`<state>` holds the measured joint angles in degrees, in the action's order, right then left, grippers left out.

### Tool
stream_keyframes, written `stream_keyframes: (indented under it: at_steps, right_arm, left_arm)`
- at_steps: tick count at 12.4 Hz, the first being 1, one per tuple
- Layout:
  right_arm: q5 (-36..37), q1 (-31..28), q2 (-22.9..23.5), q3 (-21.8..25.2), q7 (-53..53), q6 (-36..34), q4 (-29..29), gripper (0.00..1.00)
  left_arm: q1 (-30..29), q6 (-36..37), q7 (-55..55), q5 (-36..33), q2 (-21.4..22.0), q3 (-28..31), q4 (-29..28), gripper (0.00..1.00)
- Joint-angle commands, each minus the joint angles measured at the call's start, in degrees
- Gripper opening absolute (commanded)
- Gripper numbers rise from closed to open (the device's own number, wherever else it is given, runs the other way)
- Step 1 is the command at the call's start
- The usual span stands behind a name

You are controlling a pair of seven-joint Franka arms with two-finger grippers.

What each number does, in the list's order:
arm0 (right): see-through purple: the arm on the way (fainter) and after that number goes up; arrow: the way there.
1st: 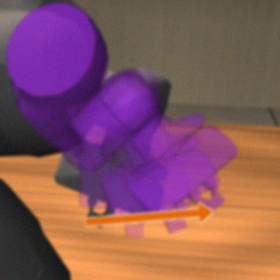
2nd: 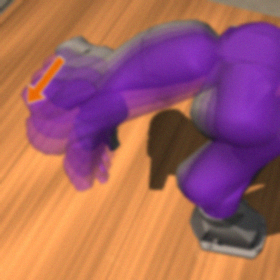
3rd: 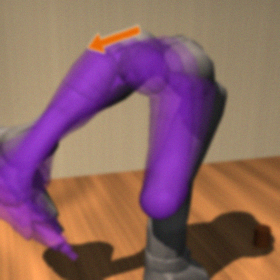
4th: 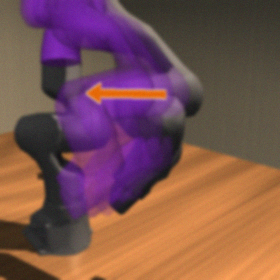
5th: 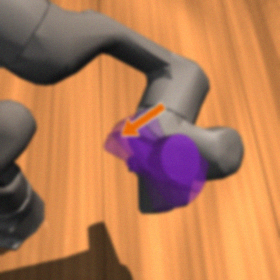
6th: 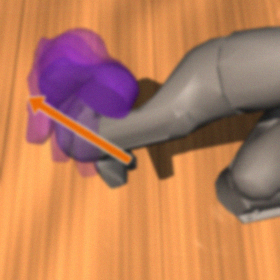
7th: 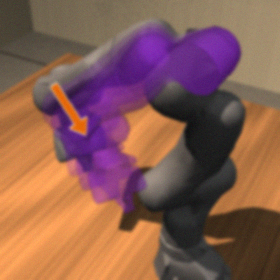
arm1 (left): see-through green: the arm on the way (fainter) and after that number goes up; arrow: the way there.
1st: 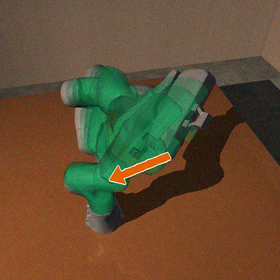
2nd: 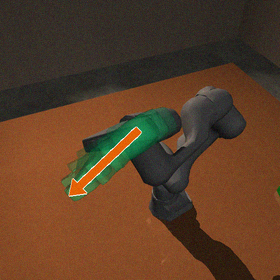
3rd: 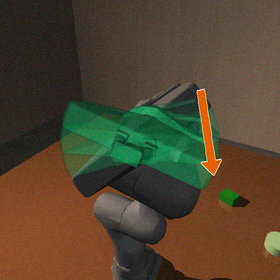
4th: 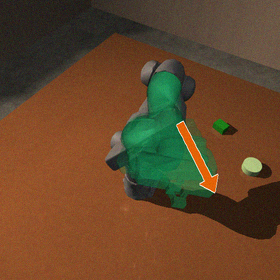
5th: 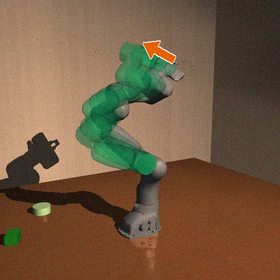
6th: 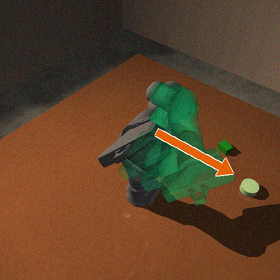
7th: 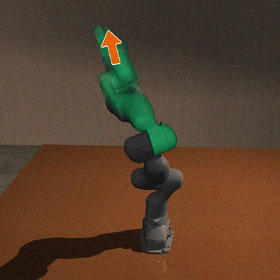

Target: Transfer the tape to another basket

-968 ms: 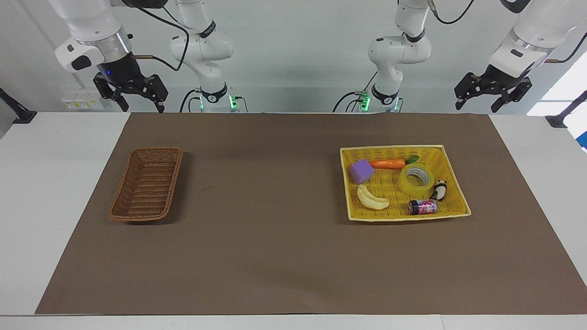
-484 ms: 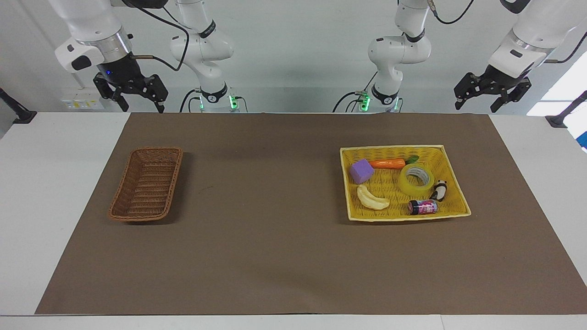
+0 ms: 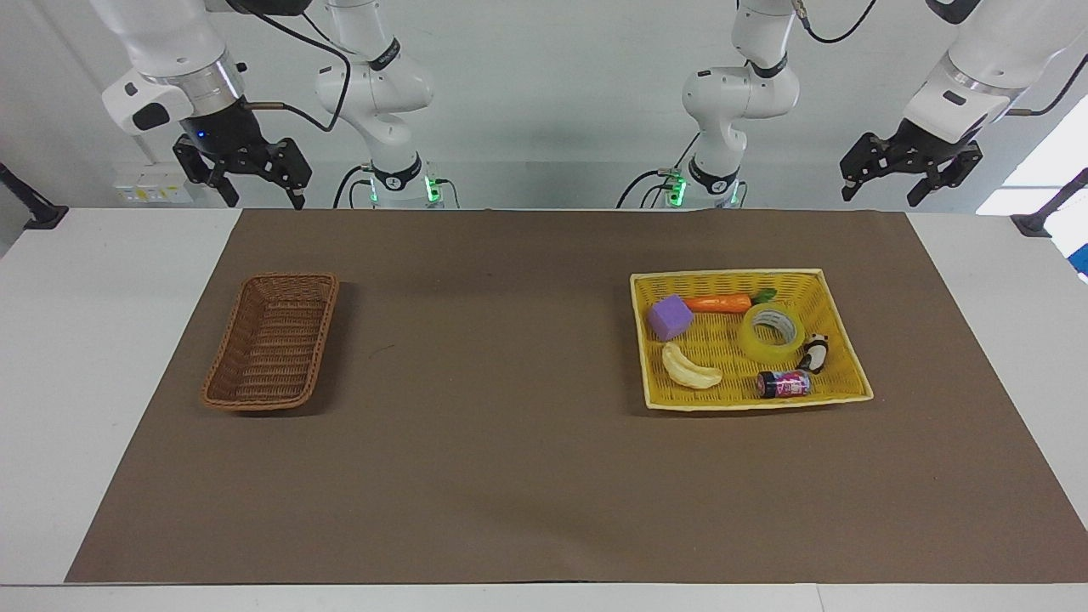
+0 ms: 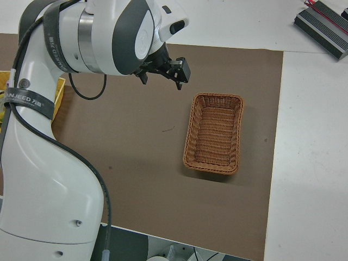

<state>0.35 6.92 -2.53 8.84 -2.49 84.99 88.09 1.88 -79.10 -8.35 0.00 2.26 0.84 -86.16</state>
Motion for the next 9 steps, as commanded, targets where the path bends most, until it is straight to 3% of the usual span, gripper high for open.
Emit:
stream_keyframes:
  at_steps: [1,4,9]
  right_arm:
    - [-1.1,-0.7,-0.2,-0.1,-0.1,-0.5,0.0,1.0]
    - [-1.1,-0.6,-0.2,-0.1,-0.1,-0.5,0.0,1.0]
    - [-1.1,-0.7,-0.2,-0.1,-0.1,-0.5,0.0,1.0]
  left_arm:
    - [0.1,-1.1,-1.1,-0.3,2.4,0.1,-3.5,1.0]
    - [0.1,-3.1,-1.5,-0.3,2.4,0.2,-5.8,1.0]
    - [0.0,-18.2,-2.8,-0.3,4.2,0.3,-21.4,1.0]
